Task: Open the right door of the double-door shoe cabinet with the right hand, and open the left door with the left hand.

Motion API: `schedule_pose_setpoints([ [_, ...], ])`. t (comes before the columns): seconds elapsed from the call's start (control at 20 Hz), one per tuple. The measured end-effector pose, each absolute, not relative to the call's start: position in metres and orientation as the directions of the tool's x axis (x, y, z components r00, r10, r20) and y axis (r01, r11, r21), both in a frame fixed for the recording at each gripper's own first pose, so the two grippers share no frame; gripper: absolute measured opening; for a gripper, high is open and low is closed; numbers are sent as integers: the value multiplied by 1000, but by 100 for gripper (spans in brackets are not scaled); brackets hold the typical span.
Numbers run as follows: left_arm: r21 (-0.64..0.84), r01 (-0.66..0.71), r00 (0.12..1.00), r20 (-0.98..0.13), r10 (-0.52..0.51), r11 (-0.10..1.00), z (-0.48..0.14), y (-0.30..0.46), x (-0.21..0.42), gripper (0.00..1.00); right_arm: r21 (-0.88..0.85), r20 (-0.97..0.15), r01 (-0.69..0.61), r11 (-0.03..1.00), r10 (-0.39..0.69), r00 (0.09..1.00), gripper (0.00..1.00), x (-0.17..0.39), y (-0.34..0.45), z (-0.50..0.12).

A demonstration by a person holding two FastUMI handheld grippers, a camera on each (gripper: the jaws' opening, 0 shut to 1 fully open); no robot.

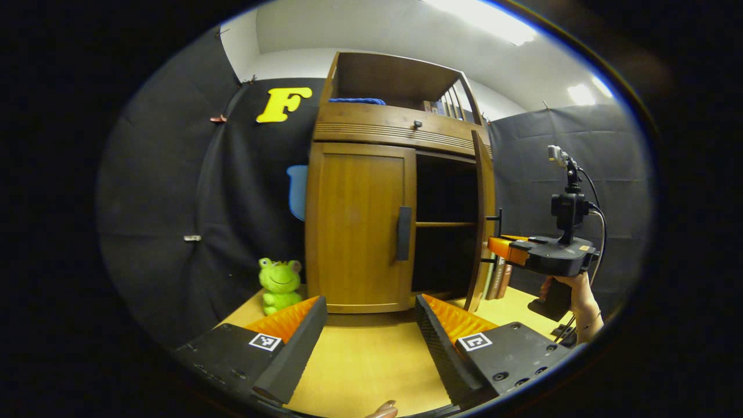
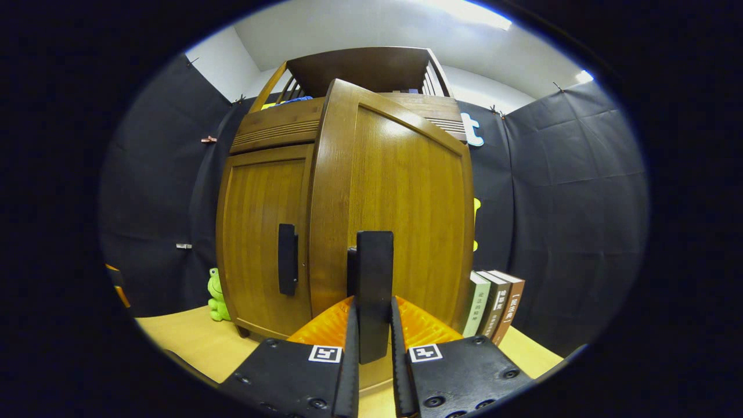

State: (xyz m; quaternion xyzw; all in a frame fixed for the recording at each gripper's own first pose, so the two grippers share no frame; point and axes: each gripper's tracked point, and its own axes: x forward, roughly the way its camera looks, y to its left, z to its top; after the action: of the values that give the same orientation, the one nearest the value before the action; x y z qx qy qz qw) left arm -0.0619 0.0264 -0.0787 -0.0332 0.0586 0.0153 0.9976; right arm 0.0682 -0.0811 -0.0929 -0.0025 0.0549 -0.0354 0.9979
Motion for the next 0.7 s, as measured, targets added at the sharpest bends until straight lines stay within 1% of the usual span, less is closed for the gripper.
schedule_pose_setpoints([
  [0.05,-77,-11,993,-121,2,997,-81,18,-54,95,-25,-111,80,996,-82,990,23,60,-90,-91],
  [0.1,-88,15,993,-119,-26,996,-82,7,-47,95,-51,-106,93,994,-98,990,27,51,-100,-89],
  [0.25,-100,100,986,-126,-113,990,-90,-25,-20,92,-167,-74,171,971,-186,980,27,27,-138,-81],
  [0.3,-99,114,983,-132,-127,989,-92,-32,-8,92,-193,-66,192,962,-208,976,22,22,-150,-80],
  [0.35,-103,121,982,-136,-134,987,-95,-37,3,95,-198,-63,205,959,-221,973,22,18,-159,-78],
  [0.45,-121,132,980,-132,-147,984,-95,-47,22,95,-164,-72,207,965,-221,973,24,15,-172,-76],
  [0.5,-125,128,982,-124,-144,984,-94,-50,30,95,-143,-84,202,969,-216,973,14,13,-179,-76],
  [0.55,-123,119,985,-113,-133,985,-91,-51,38,95,-122,-93,199,972,-211,973,18,12,-186,-75],
  [0.7,-105,94,992,-72,-102,990,-83,-47,67,94,-87,-98,201,976,-209,973,16,7,-206,-74],
])
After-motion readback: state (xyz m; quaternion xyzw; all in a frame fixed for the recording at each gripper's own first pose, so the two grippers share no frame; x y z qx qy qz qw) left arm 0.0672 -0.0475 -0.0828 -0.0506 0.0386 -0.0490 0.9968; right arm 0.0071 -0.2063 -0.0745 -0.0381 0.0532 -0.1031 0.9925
